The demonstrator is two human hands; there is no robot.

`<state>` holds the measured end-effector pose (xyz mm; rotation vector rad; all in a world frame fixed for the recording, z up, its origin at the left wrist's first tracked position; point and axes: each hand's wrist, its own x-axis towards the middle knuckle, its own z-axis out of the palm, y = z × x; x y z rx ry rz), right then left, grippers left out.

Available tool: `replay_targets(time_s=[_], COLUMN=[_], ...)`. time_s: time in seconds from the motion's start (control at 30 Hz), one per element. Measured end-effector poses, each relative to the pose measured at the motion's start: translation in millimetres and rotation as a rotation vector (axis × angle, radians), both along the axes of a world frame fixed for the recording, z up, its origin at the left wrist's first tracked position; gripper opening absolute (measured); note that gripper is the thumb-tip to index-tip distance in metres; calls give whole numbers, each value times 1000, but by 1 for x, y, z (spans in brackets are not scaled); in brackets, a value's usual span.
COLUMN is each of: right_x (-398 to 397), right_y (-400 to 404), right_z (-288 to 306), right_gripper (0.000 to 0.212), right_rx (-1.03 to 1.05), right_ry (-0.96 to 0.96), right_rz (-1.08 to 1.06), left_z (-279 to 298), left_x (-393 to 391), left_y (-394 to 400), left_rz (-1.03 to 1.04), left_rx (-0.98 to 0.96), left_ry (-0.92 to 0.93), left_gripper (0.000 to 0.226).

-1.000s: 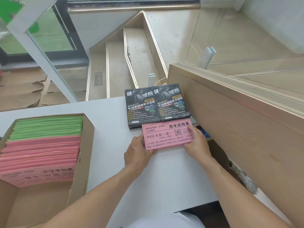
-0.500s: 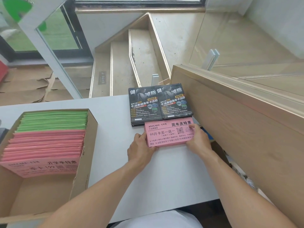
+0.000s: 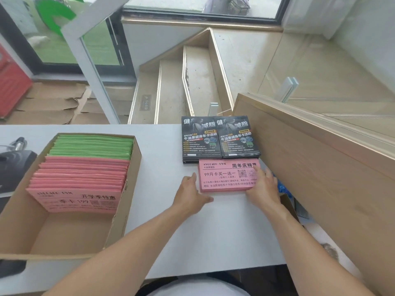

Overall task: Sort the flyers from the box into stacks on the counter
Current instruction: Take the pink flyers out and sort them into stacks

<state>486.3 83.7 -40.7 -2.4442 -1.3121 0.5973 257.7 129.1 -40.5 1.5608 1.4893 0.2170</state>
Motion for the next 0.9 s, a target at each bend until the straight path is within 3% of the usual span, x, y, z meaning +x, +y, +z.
replay_targets(time_s=[0.07, 0.2, 0.3, 0.47, 0.63, 0.77, 0.9], right_x=[-24, -91, -149, -247, -311, -338, -353], right_y=[0, 10, 19, 25, 30, 33, 28], right_z=[11, 35, 49, 69, 70, 66, 55], right_gripper=[71, 51, 37, 32, 36, 39, 36], right_rx=[132, 356, 472, 511, 382, 289, 318], right_ry=[-56, 84, 158, 222, -12, -199, -318], right_rz=[56, 163, 310, 611, 880, 880, 790], left_z=[18, 62, 86, 85, 65, 54, 44], left_x=[-15, -59, -104, -200, -289, -330, -340], left_y=[-14, -39, -48, -50, -49, -36, -31], left_rz=[36, 211, 310, 402, 320, 116, 19], left_rx=[32, 317, 472, 611, 649, 667, 629], left_ry=[-114, -383, -438, -221, 184, 386, 427], left_gripper=[92, 53, 38, 33, 47, 66, 76])
